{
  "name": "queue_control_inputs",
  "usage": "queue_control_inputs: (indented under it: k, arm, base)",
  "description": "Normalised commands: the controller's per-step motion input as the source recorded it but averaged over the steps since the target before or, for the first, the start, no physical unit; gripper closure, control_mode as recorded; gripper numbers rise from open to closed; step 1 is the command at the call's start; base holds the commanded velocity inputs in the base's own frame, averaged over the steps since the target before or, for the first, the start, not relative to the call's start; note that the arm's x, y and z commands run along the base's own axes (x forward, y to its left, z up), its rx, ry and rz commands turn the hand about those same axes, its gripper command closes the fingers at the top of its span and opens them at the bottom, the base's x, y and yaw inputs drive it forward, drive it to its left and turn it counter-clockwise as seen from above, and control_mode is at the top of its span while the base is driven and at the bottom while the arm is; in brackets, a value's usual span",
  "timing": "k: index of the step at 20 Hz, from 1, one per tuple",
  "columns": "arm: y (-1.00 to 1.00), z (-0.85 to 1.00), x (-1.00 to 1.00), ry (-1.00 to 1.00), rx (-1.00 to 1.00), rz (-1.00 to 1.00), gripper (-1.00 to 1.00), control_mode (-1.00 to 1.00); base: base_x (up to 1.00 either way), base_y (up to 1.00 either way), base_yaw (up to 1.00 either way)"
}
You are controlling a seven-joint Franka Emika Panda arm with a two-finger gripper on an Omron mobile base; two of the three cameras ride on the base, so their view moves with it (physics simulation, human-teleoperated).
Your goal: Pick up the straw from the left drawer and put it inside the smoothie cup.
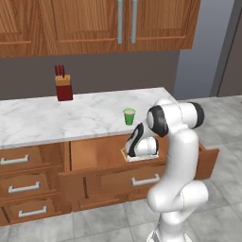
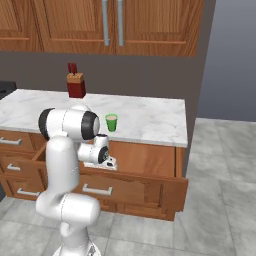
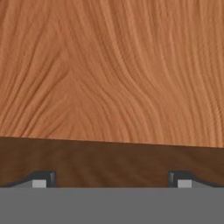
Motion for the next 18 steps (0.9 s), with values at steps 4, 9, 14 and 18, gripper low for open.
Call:
queue_control_inputs:
  k: [4,9,14,18]
  arm:
    - [0.00,0.00,-1.00,0.00,0.00,0.00,-1.00,-1.00]
    - [0.00,0.08,-1.00,0.00,0.00,0.01,-1.00,-1.00]
    - [0.00,0.24,-0.98,0.00,0.00,0.02,-1.00,-1.00]
    - [0.00,0.75,-0.22,-0.04,0.01,0.00,-1.00,-1.00]
  base:
    - [0.00,0.00,0.00]
    - [0.00,0.00,0.00]
    - [0.00,0.00,0.00]
    - [0.00,0.00,0.00]
